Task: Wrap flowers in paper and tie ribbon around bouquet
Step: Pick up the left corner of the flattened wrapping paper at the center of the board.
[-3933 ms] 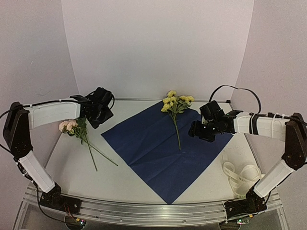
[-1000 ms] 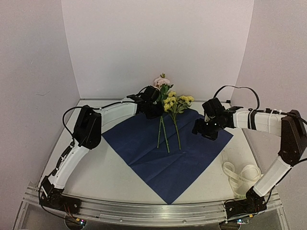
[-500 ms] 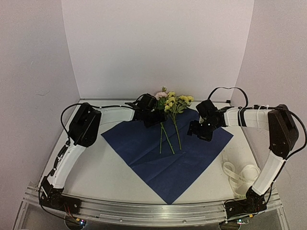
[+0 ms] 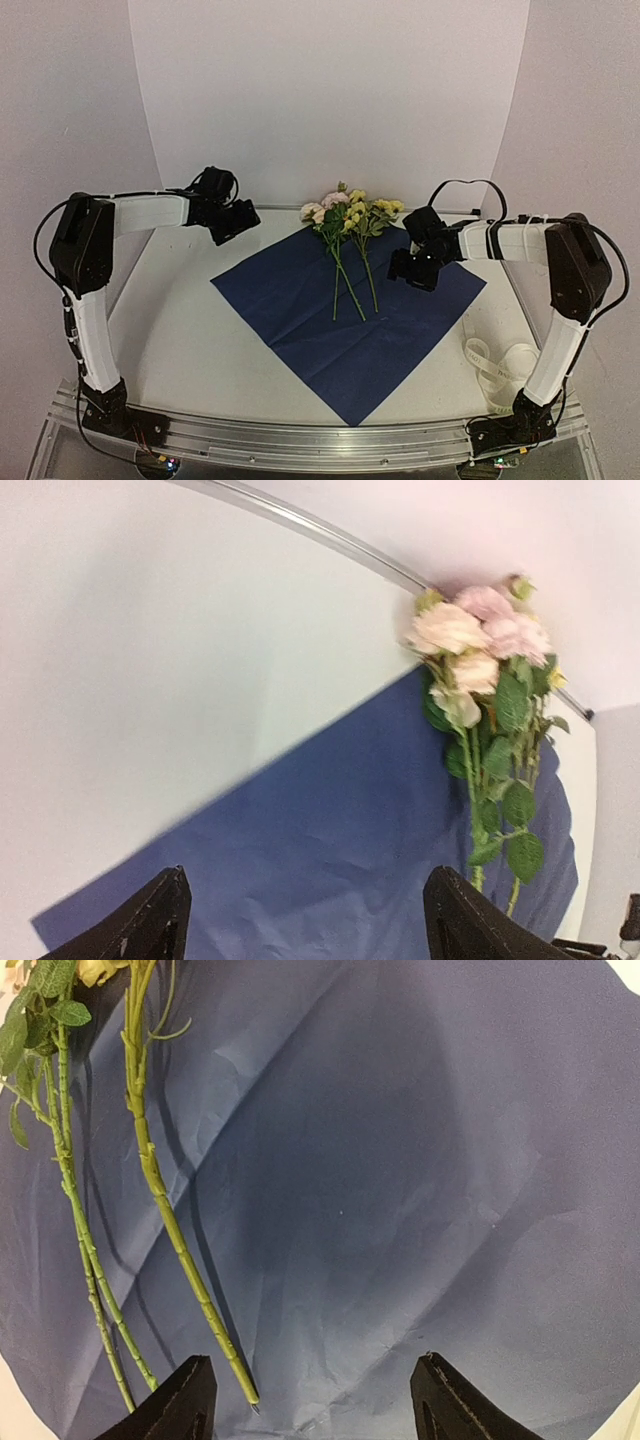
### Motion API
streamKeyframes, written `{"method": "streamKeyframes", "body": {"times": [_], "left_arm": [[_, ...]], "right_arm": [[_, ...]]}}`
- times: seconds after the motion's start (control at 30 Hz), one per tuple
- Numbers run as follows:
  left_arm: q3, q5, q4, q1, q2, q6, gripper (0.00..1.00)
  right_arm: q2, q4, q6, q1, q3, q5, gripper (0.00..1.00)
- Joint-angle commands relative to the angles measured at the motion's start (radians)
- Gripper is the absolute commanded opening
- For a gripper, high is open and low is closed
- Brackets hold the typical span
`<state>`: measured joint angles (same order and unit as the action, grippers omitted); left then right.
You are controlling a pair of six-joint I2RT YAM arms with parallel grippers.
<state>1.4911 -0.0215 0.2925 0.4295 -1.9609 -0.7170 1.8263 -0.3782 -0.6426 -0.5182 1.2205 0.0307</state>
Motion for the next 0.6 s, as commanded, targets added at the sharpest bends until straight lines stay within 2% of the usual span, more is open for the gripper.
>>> {"method": "streamKeyframes", "body": {"times": [0.0, 0.17, 0.23, 0.43, 0.57], "left_arm": [[-0.214, 0.025, 0.086, -0.055, 0.147, -0.009, 0.82], [-0.446, 0.014, -0.004, -0.085, 0.300, -0.118, 0.85], [-0.518, -0.054, -0.080, -0.112, 0.327, -0.148, 0.85], [-0.607, -0.165, -0.249, -0.127, 0.287, -0.211, 0.85], [-0.657, -0.187, -0.389, -0.143, 0.246, -0.257, 0.77]], "right_arm": [[0.000, 0.011, 0.012, -0.002, 0.019, -0.021, 0.69], [-0.005, 0.023, 0.010, -0.002, -0.017, -0.004, 0.69], [-0.008, 0.028, 0.012, -0.002, -0.030, 0.002, 0.69], [-0.017, 0.033, 0.021, -0.002, -0.046, -0.003, 0.69], [-0.029, 0.043, 0.018, -0.002, -0.056, 0.001, 0.69]]}}
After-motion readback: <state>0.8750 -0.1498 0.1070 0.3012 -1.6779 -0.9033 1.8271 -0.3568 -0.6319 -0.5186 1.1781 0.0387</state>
